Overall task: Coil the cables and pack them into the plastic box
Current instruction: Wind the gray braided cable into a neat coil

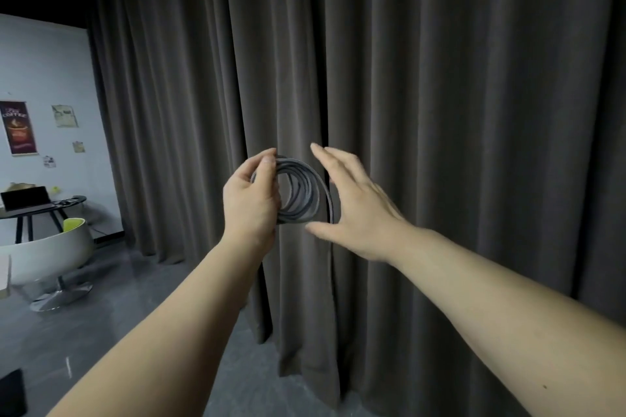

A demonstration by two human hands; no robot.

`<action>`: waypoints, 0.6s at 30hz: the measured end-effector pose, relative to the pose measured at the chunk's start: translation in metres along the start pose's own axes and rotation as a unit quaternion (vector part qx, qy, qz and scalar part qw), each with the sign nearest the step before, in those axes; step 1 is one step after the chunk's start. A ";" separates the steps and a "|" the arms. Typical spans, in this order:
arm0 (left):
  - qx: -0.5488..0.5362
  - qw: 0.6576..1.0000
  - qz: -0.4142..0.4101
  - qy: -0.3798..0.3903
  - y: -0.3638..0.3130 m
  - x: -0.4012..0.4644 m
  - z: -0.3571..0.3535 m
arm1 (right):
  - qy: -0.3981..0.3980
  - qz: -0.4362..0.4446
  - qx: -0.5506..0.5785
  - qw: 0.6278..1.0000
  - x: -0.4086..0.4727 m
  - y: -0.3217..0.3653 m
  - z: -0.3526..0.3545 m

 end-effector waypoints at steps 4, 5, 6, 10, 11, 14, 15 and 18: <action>-0.047 0.998 0.023 0.046 0.005 -0.012 -0.011 | 0.031 0.011 -0.032 0.999 0.003 -0.001 -0.005; -0.054 0.997 0.026 0.049 0.006 -0.012 -0.012 | 0.034 0.006 -0.036 0.999 0.003 -0.002 -0.006; -0.062 0.996 0.030 0.053 0.006 -0.013 -0.013 | 0.029 0.002 -0.037 0.999 0.003 -0.002 -0.007; -0.103 0.992 0.028 0.062 0.006 -0.014 -0.016 | -0.009 -0.014 -0.043 0.999 0.005 -0.002 -0.006; -0.109 0.992 0.027 0.062 0.006 -0.014 -0.017 | -0.011 -0.019 -0.045 0.999 0.005 -0.002 -0.006; -0.120 0.991 0.024 0.063 0.005 -0.015 -0.019 | -0.038 -0.043 -0.033 0.998 0.006 -0.001 -0.002; -0.120 0.990 0.025 0.064 0.005 -0.015 -0.020 | -0.047 -0.055 -0.029 0.997 0.006 -0.001 -0.001; -0.108 0.992 0.026 0.065 0.004 -0.016 -0.022 | -0.061 -0.069 -0.038 0.995 0.007 0.000 0.000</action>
Point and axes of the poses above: each hand's wrist, its own x-axis towards the middle knuckle, its own z-axis out of the back of the hand, y = z × x, the point moved 4 cm from there along x, towards the middle knuckle, and after that the axes turned 8 degrees about y, right-handed, at the moved point
